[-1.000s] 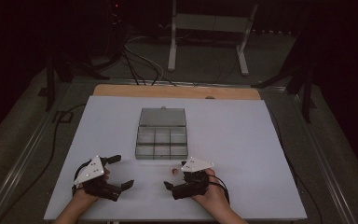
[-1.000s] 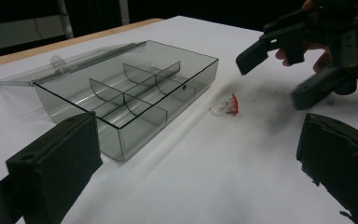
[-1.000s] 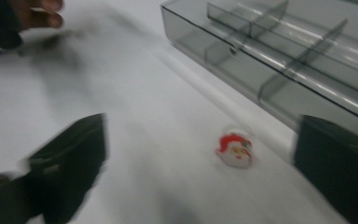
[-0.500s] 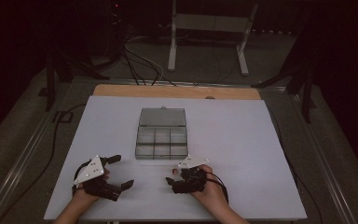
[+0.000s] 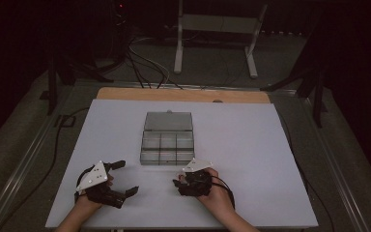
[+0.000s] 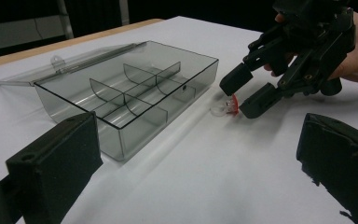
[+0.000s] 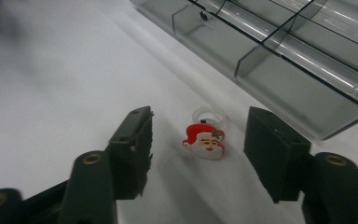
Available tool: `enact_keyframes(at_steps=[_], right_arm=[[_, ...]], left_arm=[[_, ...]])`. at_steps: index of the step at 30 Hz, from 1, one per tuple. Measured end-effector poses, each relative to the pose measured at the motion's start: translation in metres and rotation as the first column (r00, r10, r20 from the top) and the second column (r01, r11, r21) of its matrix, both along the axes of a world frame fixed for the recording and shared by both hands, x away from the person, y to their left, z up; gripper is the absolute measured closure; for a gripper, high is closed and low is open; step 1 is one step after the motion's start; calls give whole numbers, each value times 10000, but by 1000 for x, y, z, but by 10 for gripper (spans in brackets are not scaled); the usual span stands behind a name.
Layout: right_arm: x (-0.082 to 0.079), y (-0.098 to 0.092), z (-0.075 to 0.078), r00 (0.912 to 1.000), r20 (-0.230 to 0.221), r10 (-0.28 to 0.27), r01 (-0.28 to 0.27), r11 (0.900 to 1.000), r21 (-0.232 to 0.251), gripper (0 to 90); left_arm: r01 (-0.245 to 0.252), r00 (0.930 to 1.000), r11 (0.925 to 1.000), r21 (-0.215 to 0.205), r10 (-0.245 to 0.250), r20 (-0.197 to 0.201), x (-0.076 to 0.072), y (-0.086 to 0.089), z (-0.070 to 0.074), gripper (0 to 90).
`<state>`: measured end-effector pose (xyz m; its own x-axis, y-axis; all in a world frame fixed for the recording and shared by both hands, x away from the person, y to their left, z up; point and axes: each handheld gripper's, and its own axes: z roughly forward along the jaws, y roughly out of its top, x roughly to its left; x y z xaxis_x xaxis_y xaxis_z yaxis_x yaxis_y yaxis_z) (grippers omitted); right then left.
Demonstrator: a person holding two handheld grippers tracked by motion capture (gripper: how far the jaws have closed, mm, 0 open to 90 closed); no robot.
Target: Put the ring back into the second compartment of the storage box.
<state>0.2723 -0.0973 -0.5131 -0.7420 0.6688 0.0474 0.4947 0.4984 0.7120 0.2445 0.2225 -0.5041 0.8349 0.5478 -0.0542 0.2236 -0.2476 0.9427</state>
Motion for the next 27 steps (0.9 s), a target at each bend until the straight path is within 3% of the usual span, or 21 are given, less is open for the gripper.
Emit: enact_keyframes(at_steps=[13, 20, 27], right_arm=[[5, 4, -5, 9998, -174, 50, -55, 9995, -310, 524], [6, 8, -5, 10000, 4, 80, -80, 9981, -616, 602], [8, 7, -5, 9998, -162, -126, 117, 9983, -573, 679]], left_arm=[[21, 10000, 10000, 3, -21, -8, 0, 0, 0, 9], [13, 10000, 10000, -2, -13, -20, 0, 0, 0, 9], [16, 10000, 10000, -3, -16, -11, 0, 0, 0, 9]])
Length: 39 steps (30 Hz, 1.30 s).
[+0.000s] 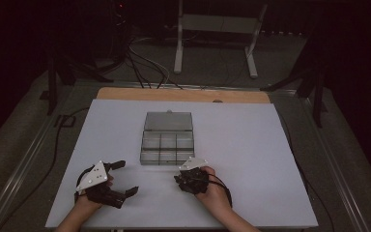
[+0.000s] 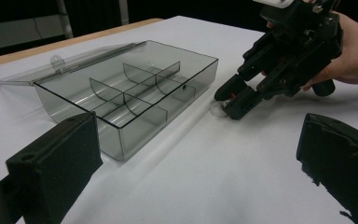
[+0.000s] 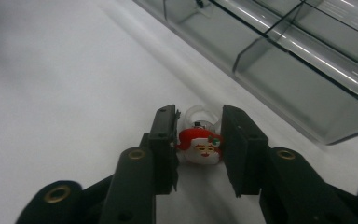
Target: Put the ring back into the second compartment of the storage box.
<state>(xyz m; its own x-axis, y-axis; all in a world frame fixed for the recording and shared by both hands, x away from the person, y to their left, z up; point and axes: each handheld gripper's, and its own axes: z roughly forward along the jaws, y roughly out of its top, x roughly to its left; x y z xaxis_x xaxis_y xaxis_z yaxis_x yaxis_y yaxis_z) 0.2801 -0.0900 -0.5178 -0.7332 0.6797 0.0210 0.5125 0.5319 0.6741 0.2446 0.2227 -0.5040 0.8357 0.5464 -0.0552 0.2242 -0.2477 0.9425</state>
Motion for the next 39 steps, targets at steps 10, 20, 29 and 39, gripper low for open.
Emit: enact_keyframes(at_steps=[10, 20, 29, 39], right_arm=[[0, -1, 1, 9995, -183, -250, 251, 9997, 25, 715], [-6, 0, 11, 9998, -80, -167, 169, 9996, 204, 717], [-11, -1, 19, 10000, -30, -88, 89, 9994, 349, 717], [-16, -1, 28, 9998, -127, 134, -129, 9992, 372, 717]], left_arm=[[2, 10000, 10000, 25, -2, -6, 0, 0, 0, 9], [25, 10000, 10000, 32, -25, -8, 0, 0, 0, 9], [34, 10000, 10000, 49, -34, -34, 0, -1, -1, 9], [29, 10000, 10000, 65, -28, -52, 1, -1, -1, 9]])
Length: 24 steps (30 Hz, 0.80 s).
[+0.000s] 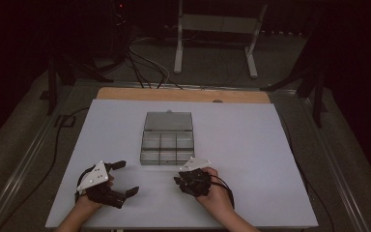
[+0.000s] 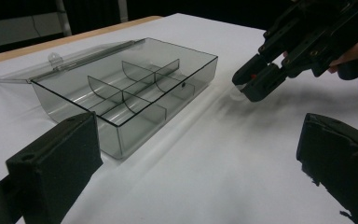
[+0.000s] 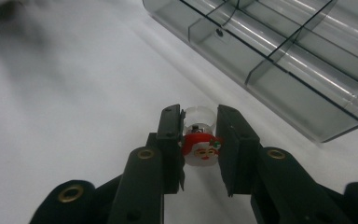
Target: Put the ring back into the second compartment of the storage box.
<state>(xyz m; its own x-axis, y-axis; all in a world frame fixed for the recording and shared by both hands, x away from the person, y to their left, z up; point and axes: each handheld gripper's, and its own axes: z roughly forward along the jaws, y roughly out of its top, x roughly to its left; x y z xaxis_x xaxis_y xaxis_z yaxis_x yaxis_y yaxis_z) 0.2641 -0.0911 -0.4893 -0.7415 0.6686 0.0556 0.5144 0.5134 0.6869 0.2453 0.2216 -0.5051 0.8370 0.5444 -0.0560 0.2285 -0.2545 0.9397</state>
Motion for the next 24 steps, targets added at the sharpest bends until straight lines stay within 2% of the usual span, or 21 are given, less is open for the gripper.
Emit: enact_keyframes(at_steps=[14, 24], right_arm=[[0, 4, 17, 9997, 183, 190, -193, 9996, 182, 717], [6, 9, 30, 9991, 348, 255, -261, 9995, 190, 717]], left_arm=[[32, 10000, 10000, 12, -32, -2, 0, 0, 0, 9], [86, 10000, 10000, 25, -86, -8, -1, -2, 0, 9]])
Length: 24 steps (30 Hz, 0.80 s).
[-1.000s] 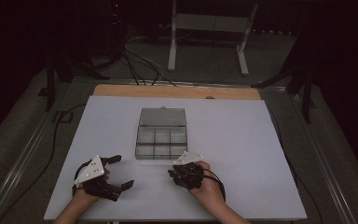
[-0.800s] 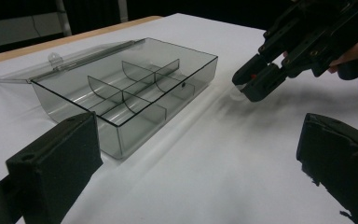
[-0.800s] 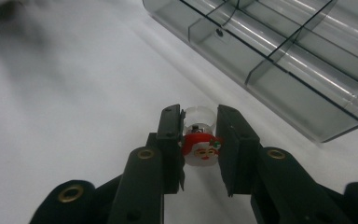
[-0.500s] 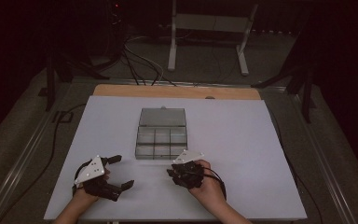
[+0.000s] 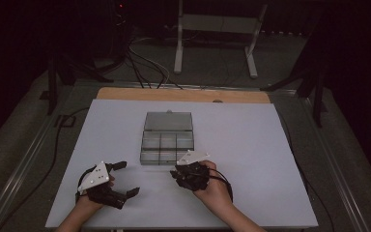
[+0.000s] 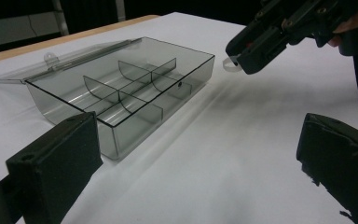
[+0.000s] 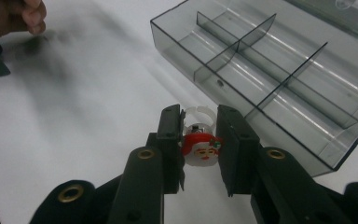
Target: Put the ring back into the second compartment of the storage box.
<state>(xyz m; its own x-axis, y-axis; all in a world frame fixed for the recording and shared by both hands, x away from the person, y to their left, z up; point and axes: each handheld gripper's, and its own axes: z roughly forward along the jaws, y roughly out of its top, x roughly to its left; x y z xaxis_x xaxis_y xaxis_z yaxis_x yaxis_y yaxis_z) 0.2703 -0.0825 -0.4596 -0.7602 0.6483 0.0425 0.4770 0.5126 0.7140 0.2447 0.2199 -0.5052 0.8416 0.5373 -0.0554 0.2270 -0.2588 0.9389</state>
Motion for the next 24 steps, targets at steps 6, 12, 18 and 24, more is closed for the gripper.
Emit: enact_keyframes(at_steps=[6, 12, 18, 24], right_arm=[[4, 2, 5, 10000, 74, 5, -4, 10000, -41, 717], [9, 3, 11, 9997, 225, -55, 55, 10000, 22, 717], [15, 4, 17, 9994, 320, -131, 128, 9999, 103, 717], [19, 5, 21, 9988, 442, -193, 187, 9997, 123, 717]], left_arm=[[-12, 10000, 10000, -10, 12, 19, 0, 1, 0, 9], [-29, 10000, 10000, -27, 29, 8, 0, 1, 0, 9], [-32, 10000, 10000, -34, 32, 19, 0, 1, 0, 9], [-26, 10000, 10000, -11, 26, 25, 0, 1, 0, 9]])
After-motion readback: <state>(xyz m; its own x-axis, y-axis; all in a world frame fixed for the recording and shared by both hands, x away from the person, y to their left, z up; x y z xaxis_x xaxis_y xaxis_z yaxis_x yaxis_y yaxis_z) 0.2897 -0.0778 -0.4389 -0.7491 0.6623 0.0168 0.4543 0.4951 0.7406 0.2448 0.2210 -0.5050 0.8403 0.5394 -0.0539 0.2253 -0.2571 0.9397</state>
